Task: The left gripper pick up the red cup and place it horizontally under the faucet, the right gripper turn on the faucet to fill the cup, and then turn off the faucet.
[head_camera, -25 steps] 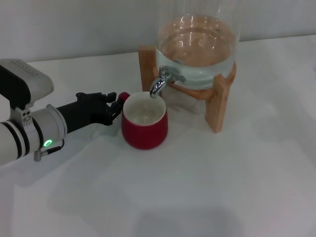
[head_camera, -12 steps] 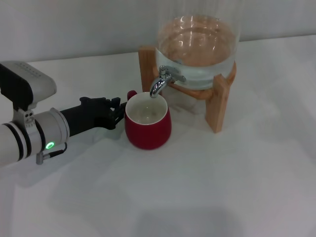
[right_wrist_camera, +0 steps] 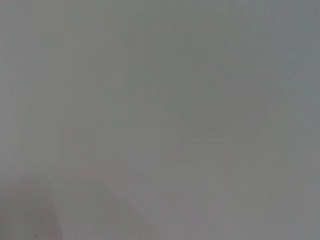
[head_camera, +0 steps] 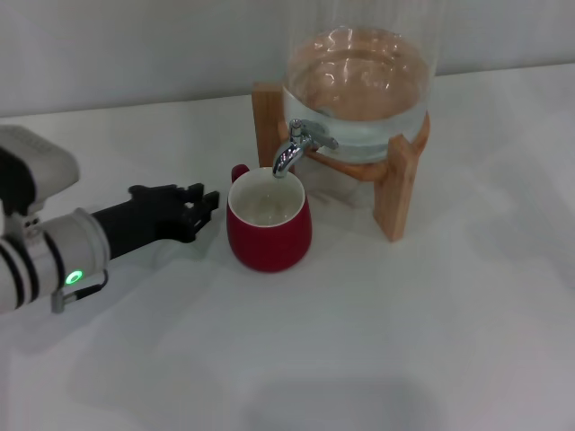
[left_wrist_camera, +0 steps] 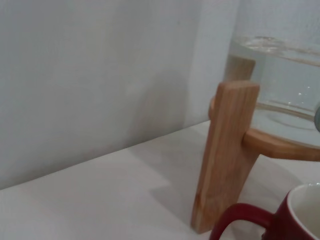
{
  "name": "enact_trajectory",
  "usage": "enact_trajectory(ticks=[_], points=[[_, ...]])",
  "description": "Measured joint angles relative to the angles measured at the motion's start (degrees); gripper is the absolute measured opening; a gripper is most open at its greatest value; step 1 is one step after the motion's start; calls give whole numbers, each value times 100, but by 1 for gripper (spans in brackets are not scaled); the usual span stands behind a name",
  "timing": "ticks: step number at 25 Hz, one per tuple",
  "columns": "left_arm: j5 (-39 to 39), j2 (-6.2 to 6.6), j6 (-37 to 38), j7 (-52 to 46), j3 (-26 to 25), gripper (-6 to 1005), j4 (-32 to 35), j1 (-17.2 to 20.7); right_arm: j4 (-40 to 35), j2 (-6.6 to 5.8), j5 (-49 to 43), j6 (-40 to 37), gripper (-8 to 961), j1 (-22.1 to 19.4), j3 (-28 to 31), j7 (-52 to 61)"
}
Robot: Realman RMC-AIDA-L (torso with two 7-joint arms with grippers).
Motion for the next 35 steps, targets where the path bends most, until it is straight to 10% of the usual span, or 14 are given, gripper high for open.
enact_trajectory(ticks=[16, 35], points=[[-940, 45, -318, -278, -2, 270, 1843, 1794, 37, 0, 0, 6, 720, -81, 0, 3], [-1280, 134, -598, -1266, -142, 878, 2535, 2315, 442, 27, 115, 837, 721, -499, 24, 69]])
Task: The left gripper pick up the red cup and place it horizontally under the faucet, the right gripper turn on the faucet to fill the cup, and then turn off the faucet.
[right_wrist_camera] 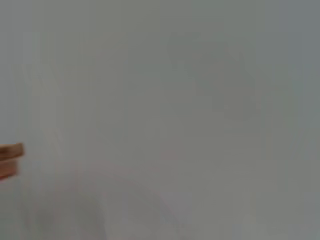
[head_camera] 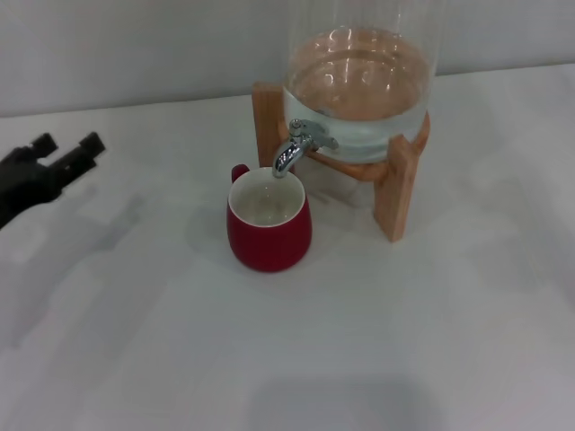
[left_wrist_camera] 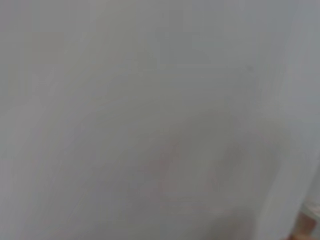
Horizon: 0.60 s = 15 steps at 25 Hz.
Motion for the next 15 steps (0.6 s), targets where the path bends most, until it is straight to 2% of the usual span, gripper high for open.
enact_trajectory(ticks=[4, 9, 13, 14, 15], points=[[3, -45, -54, -28, -444, 876, -58, 9, 240, 23, 21, 615, 720, -140, -9, 84], [-57, -52, -87, -66, -590, 874, -26, 54, 574, 32, -16, 1448, 720, -195, -229, 339], [-137, -47, -88, -68, -597, 875, -17, 33, 1083, 35, -78, 1606, 720, -233, -982, 535], [-143, -43, -88, -69, -597, 875, -17, 26, 1472, 35, -219, 1603, 720, -239, -1440, 705], [-146, -39, -88, -69, -598, 875, -17, 20, 1472, 35, -219, 1603, 720, -239, -1440, 705]])
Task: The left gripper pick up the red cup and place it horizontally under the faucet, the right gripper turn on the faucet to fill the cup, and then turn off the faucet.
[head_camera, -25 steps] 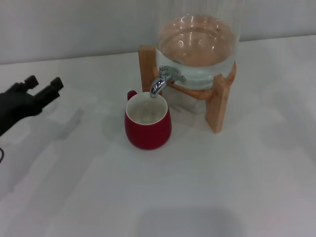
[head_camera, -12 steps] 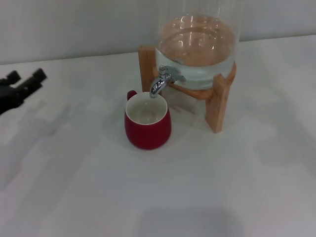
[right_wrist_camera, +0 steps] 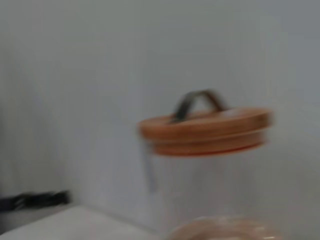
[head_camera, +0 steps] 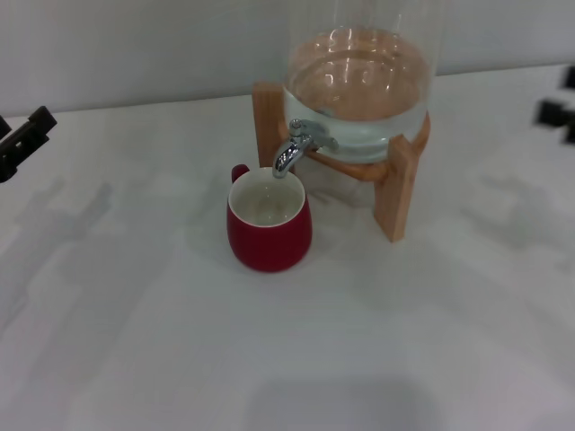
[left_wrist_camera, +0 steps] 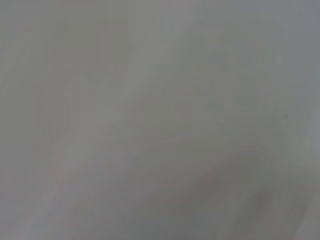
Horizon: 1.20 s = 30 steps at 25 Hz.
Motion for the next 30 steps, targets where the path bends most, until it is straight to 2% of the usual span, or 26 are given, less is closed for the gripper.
enact_trajectory(ticks=[6, 7, 8, 14, 19, 30], points=[[-40, 5, -19, -2, -7, 875, 13, 11, 1043, -1, -332, -267, 721, -7, -1117, 452], [-51, 5, -23, -3, -19, 875, 16, 19, 1379, -1, -560, -569, 721, -49, -1496, 600], [-58, 5, -24, -3, -43, 875, 21, 26, 1379, -1, -560, -569, 721, -49, -1496, 600], [-62, -2, -16, -3, -79, 875, 156, 48, 2276, 0, -1730, -1698, 721, -134, -2808, 1334], [-63, -4, 11, -3, -82, 874, 233, 25, 2333, 0, -2068, -2250, 720, -27, -3571, 1622], [-34, -8, 0, -58, -82, 874, 304, -12, 1960, 0, -2027, -3016, 721, 79, -3985, 1598]])
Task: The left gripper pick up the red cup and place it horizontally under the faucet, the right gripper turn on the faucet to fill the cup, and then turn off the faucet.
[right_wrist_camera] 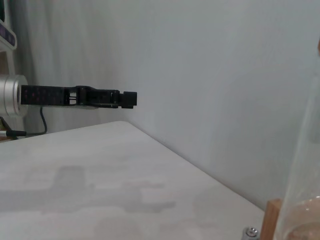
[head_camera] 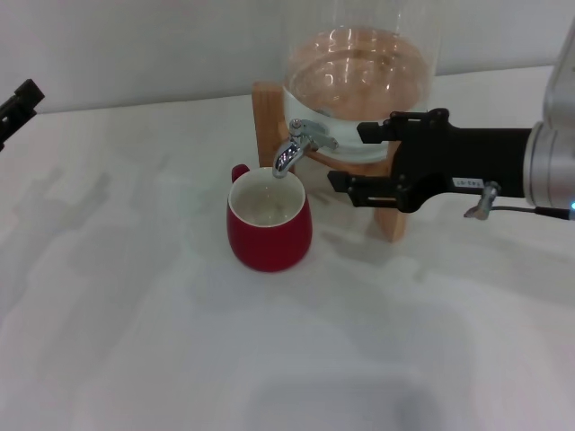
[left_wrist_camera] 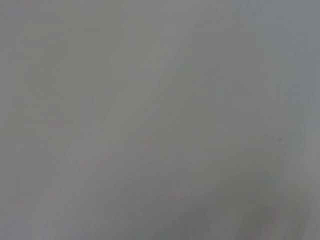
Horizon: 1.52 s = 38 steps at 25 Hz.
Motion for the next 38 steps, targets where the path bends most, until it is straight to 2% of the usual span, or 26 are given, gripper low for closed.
enact_trajectory(ticks=[19, 38], points=[[23, -6, -34, -87, 44, 874, 141, 61, -671, 0, 160, -219, 720, 382, -120, 0], [43, -4, 5, -85, 43, 874, 142, 122, -669, -5, 164, -133, 721, 621, -413, -7]])
